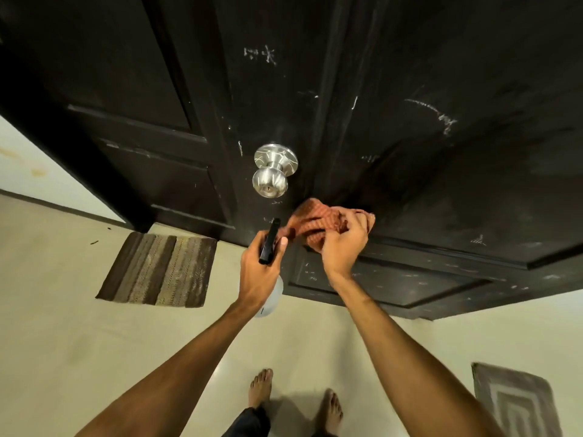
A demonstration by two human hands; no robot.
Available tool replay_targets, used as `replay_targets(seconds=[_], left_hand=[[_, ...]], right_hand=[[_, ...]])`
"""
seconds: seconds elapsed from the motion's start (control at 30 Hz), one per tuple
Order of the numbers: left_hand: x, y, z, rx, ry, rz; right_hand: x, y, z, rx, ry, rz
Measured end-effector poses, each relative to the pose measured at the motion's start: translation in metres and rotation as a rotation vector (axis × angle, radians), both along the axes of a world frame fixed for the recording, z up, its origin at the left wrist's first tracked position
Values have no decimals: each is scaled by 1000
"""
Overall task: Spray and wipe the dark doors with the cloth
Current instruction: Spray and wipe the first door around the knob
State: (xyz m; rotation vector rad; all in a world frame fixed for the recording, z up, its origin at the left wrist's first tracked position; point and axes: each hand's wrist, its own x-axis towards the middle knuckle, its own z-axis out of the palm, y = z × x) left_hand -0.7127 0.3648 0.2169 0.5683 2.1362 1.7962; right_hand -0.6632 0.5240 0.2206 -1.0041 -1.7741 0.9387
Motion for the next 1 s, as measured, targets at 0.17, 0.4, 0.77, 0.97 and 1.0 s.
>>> replay_targets(seconds=[0.17,0.4,0.77,0.97,1.0], left_hand=[[-23,-26,-8,-58,34,2],[-40,-39,-9,-136,19,-2],[-29,-43,-6,-176,25,-20],[-23,-32,6,-188,34,-30],[-20,-31,8,-201,52,-49]], right_hand=[[-64,-58,3,-1004,467,-162],[-86,-62,19,-1217,483,-97],[-68,-51,28,-1265,621,-324],[-48,-45,14,-1218,581,-222],[-43,-40,1,-1259,565,-106]])
